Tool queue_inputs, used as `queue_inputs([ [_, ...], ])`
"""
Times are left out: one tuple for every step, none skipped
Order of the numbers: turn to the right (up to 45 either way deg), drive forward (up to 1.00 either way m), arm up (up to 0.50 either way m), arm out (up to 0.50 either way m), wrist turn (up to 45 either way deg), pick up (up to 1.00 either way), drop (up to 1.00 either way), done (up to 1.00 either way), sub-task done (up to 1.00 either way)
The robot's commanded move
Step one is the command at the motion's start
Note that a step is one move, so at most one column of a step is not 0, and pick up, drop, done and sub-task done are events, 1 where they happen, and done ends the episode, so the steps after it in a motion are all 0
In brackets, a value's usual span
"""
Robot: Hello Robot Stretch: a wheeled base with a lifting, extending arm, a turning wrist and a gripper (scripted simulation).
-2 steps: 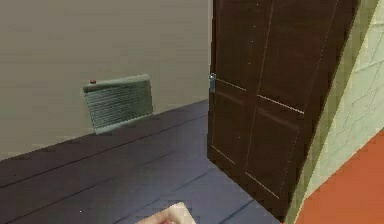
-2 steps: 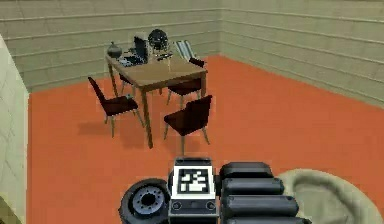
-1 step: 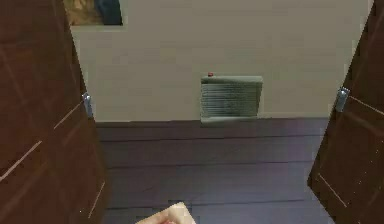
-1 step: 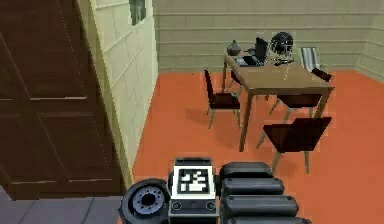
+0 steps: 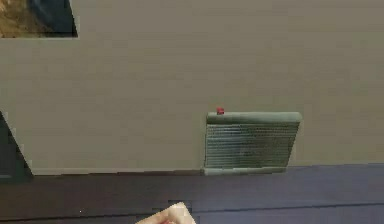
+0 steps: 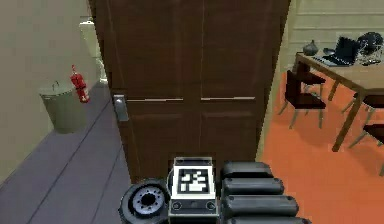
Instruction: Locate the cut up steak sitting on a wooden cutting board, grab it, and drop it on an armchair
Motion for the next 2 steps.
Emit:
queue_inputs([
  [-6.0,0.0,0.0,0.0,0.0,0.0,0.0,0.0,0.0],
  [0.0,0.5,0.0,0.0,0.0,0.0,0.0,0.0,0.0],
])
